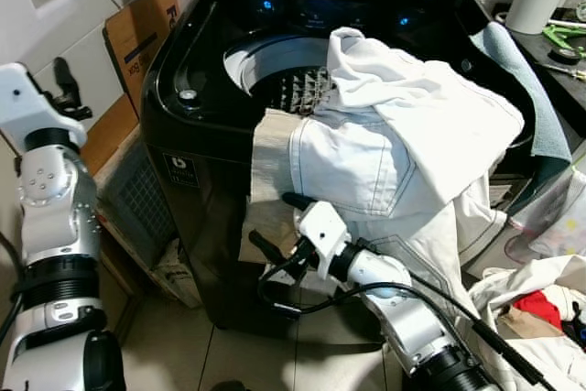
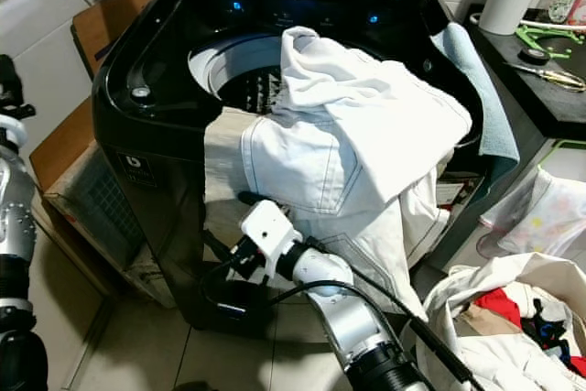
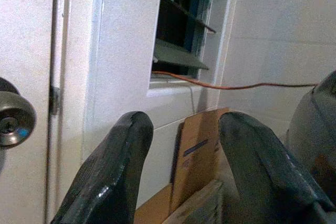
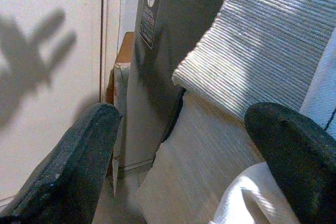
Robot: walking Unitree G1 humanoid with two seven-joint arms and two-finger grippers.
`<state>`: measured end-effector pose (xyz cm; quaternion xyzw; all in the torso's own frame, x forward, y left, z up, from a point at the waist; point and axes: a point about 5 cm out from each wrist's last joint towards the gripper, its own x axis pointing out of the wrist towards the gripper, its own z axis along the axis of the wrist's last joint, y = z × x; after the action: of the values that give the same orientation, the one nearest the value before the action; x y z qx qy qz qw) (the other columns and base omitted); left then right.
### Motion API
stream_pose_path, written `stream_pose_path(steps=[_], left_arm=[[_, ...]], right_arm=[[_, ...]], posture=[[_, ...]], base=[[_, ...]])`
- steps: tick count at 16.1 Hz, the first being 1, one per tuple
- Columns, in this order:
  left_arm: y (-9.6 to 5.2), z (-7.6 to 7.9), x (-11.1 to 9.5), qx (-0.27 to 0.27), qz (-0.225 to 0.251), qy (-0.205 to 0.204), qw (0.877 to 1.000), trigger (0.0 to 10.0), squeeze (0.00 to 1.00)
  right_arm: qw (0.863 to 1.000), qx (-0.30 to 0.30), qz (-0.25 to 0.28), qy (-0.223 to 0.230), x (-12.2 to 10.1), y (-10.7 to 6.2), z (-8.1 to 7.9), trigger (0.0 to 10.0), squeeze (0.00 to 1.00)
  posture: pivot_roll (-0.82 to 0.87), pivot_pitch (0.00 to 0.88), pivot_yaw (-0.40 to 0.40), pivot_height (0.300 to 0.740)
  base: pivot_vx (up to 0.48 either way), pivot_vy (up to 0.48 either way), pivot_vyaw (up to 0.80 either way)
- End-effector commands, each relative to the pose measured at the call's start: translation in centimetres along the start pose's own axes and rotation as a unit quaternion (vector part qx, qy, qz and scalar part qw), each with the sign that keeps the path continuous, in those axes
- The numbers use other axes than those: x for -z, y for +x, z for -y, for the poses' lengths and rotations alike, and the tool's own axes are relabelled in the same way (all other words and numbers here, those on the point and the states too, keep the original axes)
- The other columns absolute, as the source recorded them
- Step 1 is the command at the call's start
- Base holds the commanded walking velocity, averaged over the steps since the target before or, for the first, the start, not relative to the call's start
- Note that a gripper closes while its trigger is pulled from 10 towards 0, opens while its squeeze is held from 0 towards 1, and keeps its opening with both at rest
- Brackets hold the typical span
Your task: Clothes washing
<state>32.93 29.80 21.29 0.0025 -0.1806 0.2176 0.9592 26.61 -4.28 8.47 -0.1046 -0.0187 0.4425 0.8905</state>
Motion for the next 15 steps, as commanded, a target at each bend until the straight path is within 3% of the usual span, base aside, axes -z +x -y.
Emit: stream_pose_path(steps=[1, 2, 5, 6, 8, 12, 14, 15], left_arm=[[-0.3, -0.4, 0.7, -0.001, -0.012, 0.025, 1.0, 10.0, 0.0], [-0.4, -0.8, 0.9, -0.006, -0.015, 0.034, 0.999, 10.0, 0.0], [-2.1, -4.3, 3.0, -0.051, -0.056, 0.136, 0.988, 10.0, 0.0], [-3.1, -5.0, 3.8, -0.053, -0.07, 0.18, 0.98, 10.0, 0.0], [-4.7, -6.5, 4.9, -0.073, -0.092, 0.226, 0.967, 10.0, 0.0], [-6.9, -7.3, 5.4, -0.03, -0.106, 0.262, 0.959, 10.0, 0.0], [-9.8, -7.2, 6.0, 0.03, -0.125, 0.255, 0.958, 10.0, 0.0], [-10.3, -7.2, 6.0, 0.039, -0.126, 0.251, 0.959, 10.0, 0.0]], right_arm=[[1.0, 0.022, -0.008, 0.0, 0.3, -0.5, 0.9, 10.0, 0.0], [1.0, 0.022, -0.009, 0.0, 0.4, -0.6, 1.0, 10.0, 0.0], [1.0, 0.026, -0.015, 0.001, 0.6, -1.0, 1.1, 10.0, 0.0], [1.0, 0.026, -0.017, 0.002, 0.7, -1.1, 1.2, 10.0, 0.0], [0.999, 0.027, -0.02, 0.003, 0.9, -1.2, 1.2, 10.0, 0.0], [0.999, 0.027, -0.022, 0.001, 1.0, -1.3, 1.3, 10.0, 0.0], [0.999, 0.037, -0.022, 0.003, 1.1, -1.6, 1.6, 10.0, 0.0], [0.999, 0.039, -0.022, 0.004, 1.1, -1.6, 1.6, 10.0, 0.0]], posture=[[0.06, 0.0, 0.001, 0.74], [0.06, 0.0, 0.001, 0.74], [0.07, 0.0, 0.001, 0.74], [0.07, 0.0, 0.001, 0.74], [0.08, 0.0, -0.005, 0.74], [0.09, 0.0, -0.004, 0.74], [0.1, 0.0, -0.005, 0.74], [0.11, 0.0, -0.008, 0.74]], base=[[0.0, 0.0, 0.0], [0.0, 0.0, 0.0], [0.0, 0.0, 0.0], [0.0, 0.0, 0.0], [0.0, 0.0, 0.0], [0.0, 0.0, 0.0], [0.0, 0.0, 0.0], [0.0, 0.0, 0.0]])
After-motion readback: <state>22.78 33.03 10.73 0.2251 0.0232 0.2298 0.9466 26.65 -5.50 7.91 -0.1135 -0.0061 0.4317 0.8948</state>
